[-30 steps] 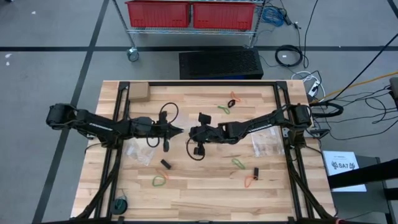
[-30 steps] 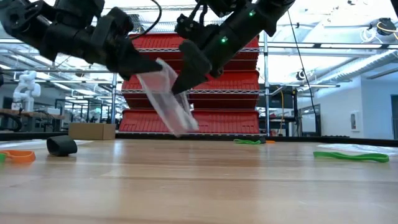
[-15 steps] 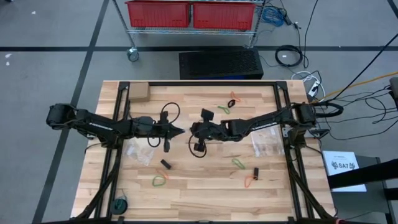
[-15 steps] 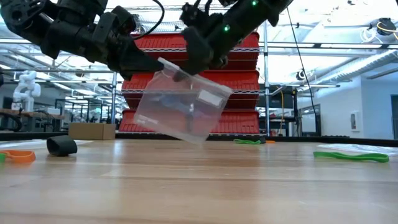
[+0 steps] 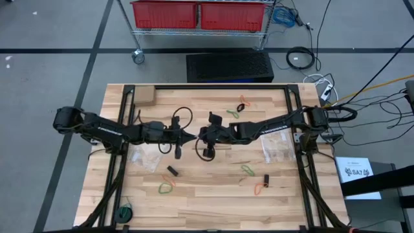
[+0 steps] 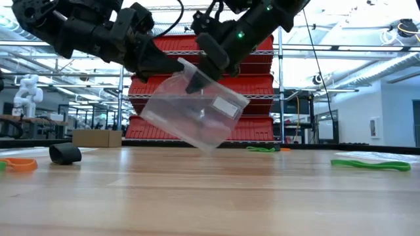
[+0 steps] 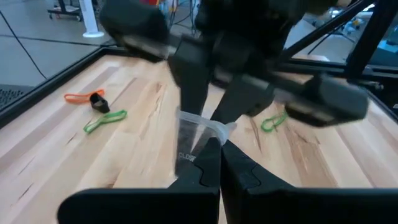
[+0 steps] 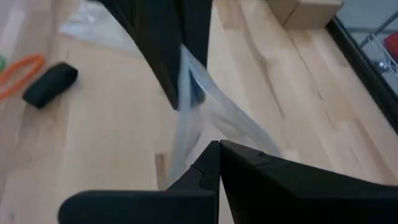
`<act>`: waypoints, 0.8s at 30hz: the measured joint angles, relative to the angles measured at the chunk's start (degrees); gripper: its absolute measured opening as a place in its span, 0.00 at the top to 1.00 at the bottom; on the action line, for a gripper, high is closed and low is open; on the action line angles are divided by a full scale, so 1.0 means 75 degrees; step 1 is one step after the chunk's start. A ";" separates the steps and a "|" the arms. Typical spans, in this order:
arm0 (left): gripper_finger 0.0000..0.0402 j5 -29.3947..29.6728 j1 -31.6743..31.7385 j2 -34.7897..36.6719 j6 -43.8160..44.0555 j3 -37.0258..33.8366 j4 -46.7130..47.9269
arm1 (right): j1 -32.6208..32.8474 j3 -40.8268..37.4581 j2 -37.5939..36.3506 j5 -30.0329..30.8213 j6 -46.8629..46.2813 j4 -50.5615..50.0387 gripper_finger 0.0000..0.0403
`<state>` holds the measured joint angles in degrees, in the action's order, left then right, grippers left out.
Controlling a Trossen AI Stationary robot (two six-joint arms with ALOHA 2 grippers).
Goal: Sort rubber bands
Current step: Open the top left transparent zip bag
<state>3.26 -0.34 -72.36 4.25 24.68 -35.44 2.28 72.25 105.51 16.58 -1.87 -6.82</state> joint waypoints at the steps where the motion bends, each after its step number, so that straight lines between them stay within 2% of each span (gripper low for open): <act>1: 1.00 0.0031 -0.0023 -0.0008 0.0000 0.0041 -0.0009 | 0.0005 0.0000 0.0000 0.0000 0.0003 -0.0105 1.00; 7: 1.00 0.0059 -0.0032 0.0094 0.0003 0.0114 -0.0322 | 0.0012 0.0000 0.0002 0.0171 -0.0035 -0.0696 1.00; 16: 1.00 0.0088 -0.0064 0.0108 0.0184 0.0117 -0.0606 | 0.0033 0.0000 0.0000 -0.0077 0.0289 0.0655 1.00; 24: 1.00 0.0088 -0.0064 0.0108 0.0131 0.0117 -0.0653 | 0.0139 0.0000 0.0003 -0.1226 0.0355 0.0928 1.00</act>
<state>3.92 -0.82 -71.55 5.23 25.56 -40.34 3.32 72.25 105.54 7.39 0.79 0.14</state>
